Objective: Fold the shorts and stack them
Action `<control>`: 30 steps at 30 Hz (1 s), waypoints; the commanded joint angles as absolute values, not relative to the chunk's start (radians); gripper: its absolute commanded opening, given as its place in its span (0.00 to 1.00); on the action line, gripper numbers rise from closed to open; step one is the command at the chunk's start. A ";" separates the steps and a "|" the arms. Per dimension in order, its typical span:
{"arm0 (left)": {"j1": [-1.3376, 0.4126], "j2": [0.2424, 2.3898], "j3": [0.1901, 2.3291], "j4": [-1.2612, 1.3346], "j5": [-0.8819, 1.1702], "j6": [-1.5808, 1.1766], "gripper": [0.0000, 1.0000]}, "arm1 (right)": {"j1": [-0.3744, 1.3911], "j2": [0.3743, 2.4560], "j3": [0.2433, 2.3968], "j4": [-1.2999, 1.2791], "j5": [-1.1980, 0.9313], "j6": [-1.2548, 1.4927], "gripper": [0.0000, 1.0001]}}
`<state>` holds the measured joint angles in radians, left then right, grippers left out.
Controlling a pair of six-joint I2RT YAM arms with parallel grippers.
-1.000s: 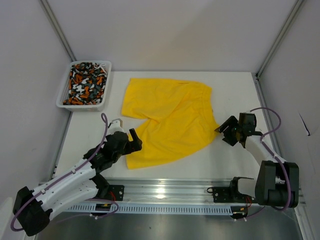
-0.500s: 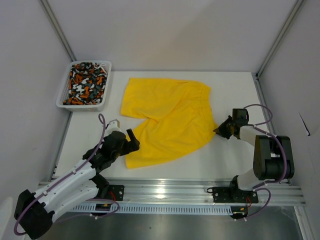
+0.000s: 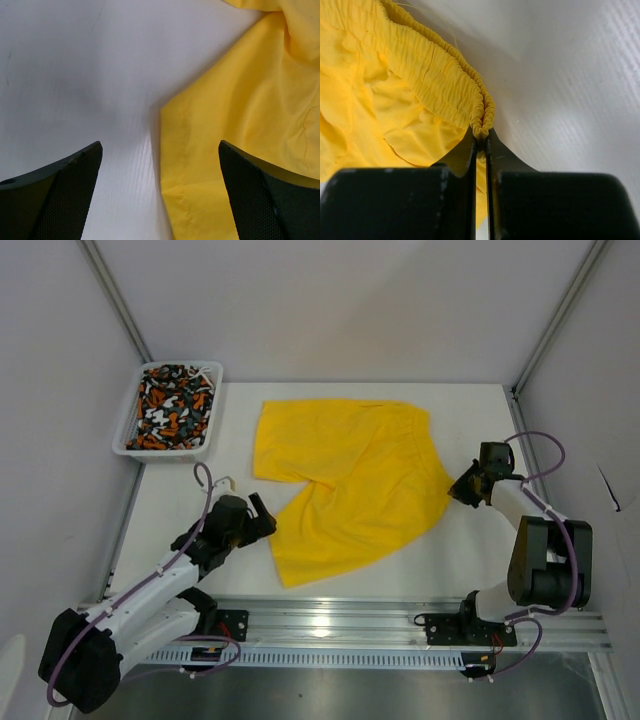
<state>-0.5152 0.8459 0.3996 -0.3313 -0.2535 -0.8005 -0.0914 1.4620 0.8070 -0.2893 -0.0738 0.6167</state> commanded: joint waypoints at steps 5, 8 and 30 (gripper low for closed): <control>-0.423 1.017 0.403 -0.048 0.047 -0.788 0.98 | -0.123 1.591 0.957 -0.365 0.028 0.528 0.28; -0.422 1.066 0.403 0.029 0.100 -0.788 0.98 | -0.101 1.568 0.997 -0.394 0.012 0.479 0.75; -0.272 0.997 0.376 0.008 0.163 -0.790 0.97 | 0.983 1.365 1.021 -0.373 0.236 0.354 0.73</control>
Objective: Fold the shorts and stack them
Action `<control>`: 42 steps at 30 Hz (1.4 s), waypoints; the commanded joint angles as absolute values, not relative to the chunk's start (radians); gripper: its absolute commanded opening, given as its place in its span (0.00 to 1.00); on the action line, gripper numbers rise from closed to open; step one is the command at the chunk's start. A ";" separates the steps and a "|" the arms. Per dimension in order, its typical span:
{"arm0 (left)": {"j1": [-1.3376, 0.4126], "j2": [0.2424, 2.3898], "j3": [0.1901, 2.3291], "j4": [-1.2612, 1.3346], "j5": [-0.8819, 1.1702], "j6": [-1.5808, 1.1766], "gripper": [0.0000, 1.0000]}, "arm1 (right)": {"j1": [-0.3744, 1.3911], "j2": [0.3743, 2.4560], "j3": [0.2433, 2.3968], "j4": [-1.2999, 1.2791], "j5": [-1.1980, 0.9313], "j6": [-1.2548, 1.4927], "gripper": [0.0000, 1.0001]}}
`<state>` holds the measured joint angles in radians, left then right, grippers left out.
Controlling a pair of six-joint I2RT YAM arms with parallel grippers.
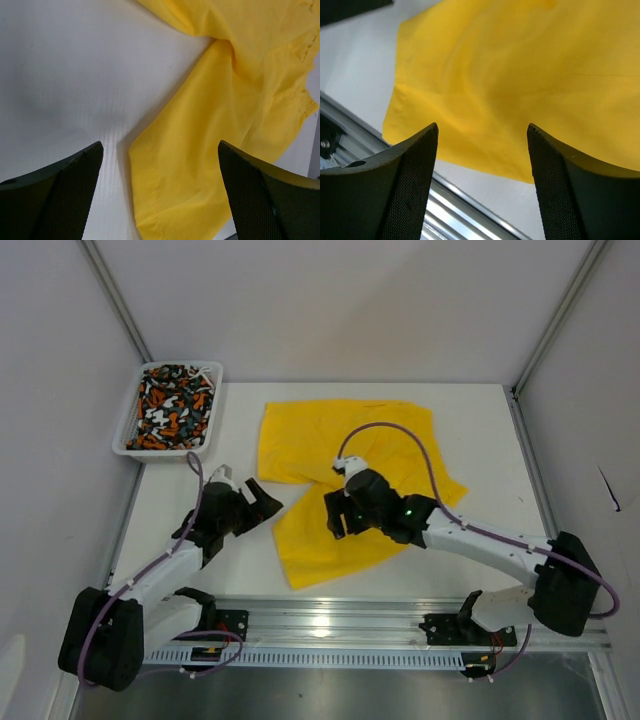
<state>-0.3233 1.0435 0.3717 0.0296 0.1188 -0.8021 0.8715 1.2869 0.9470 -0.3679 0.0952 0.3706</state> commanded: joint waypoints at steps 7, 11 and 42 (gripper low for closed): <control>-0.161 0.806 0.322 -0.110 0.135 -0.842 0.99 | 1.241 1.627 1.187 -0.402 0.437 0.388 0.73; -0.127 0.721 0.318 -0.185 0.106 -0.856 0.99 | 1.324 1.749 1.290 -0.457 0.509 0.396 0.73; -0.003 0.709 0.338 -0.313 0.152 -0.844 0.99 | 1.526 2.102 1.580 -0.798 0.885 0.549 0.22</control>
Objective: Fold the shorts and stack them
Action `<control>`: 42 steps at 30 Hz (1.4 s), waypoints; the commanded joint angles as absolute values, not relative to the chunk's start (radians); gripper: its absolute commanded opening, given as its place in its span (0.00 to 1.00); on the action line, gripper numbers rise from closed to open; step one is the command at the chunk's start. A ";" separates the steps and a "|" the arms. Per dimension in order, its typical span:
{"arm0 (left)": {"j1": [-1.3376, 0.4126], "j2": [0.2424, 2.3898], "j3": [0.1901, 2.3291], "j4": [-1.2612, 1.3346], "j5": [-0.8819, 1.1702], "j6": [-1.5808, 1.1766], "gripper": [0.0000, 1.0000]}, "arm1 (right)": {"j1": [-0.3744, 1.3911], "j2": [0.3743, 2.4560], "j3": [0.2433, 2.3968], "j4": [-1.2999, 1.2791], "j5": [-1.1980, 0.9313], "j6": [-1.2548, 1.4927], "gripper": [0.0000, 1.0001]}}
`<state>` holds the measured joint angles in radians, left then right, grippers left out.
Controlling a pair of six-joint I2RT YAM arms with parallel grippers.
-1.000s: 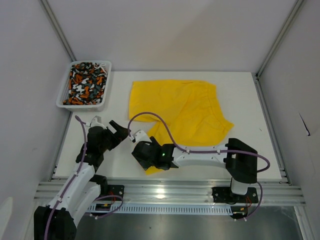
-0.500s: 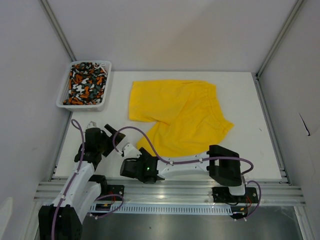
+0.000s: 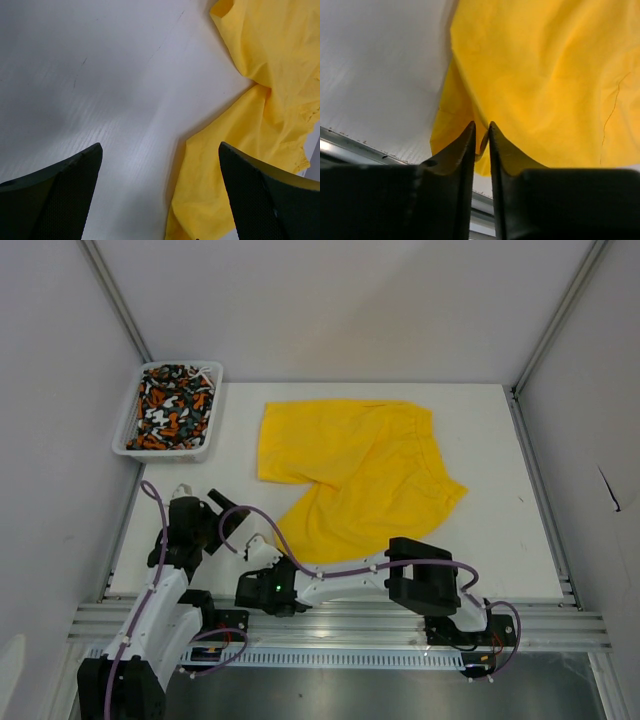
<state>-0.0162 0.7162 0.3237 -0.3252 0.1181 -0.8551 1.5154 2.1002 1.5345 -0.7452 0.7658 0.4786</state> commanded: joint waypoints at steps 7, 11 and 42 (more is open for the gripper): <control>-0.003 0.683 0.298 -0.221 0.241 -0.854 0.99 | 1.508 1.956 1.479 -0.707 0.908 0.592 0.00; -0.023 0.681 0.295 -0.192 0.265 -0.867 0.98 | 1.471 1.879 1.390 -0.646 0.861 0.609 0.00; -0.383 0.991 0.327 0.135 0.249 -1.118 0.98 | 1.333 1.672 1.126 -0.377 0.681 0.644 0.00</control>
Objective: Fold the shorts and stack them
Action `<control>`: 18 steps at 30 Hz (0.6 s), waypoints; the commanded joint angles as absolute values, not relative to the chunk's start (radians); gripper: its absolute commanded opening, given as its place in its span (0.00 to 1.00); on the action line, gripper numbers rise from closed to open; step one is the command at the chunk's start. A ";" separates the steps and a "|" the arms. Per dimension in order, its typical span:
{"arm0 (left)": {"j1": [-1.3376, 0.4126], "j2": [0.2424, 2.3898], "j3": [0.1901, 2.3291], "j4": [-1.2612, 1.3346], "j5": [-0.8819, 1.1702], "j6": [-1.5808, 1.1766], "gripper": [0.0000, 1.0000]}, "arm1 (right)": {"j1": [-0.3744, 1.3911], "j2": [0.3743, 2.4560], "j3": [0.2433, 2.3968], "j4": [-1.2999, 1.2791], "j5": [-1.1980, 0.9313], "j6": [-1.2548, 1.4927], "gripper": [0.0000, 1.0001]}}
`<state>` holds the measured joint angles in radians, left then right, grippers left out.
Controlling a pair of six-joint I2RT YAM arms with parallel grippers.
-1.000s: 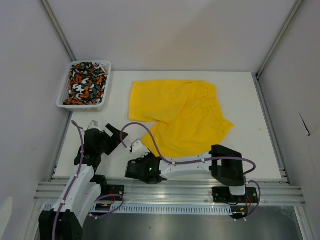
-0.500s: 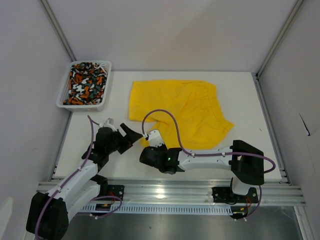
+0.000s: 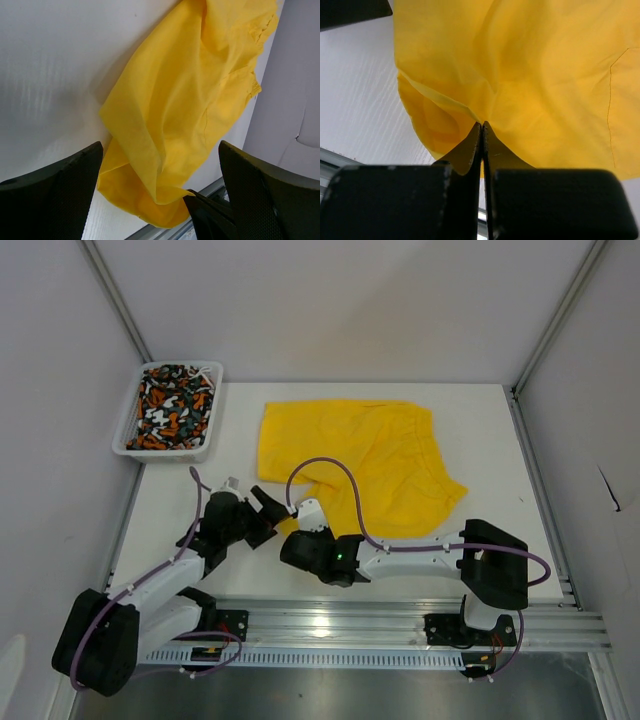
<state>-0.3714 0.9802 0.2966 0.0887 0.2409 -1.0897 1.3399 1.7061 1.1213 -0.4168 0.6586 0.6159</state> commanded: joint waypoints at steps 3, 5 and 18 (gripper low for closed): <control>-0.390 0.994 0.308 0.173 0.235 -1.132 0.99 | 1.335 1.674 1.120 -0.364 0.675 0.637 0.00; -0.394 1.021 0.305 0.213 0.239 -1.146 0.99 | 1.336 1.675 1.120 -0.360 0.678 0.638 0.00; -0.446 1.137 0.321 0.376 0.213 -1.250 0.98 | 1.351 1.680 1.124 -0.339 0.670 0.626 0.00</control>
<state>-0.4393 1.1355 0.2974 0.2623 0.2398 -1.1919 1.3399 1.7061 1.1213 -0.3798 0.6460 0.6174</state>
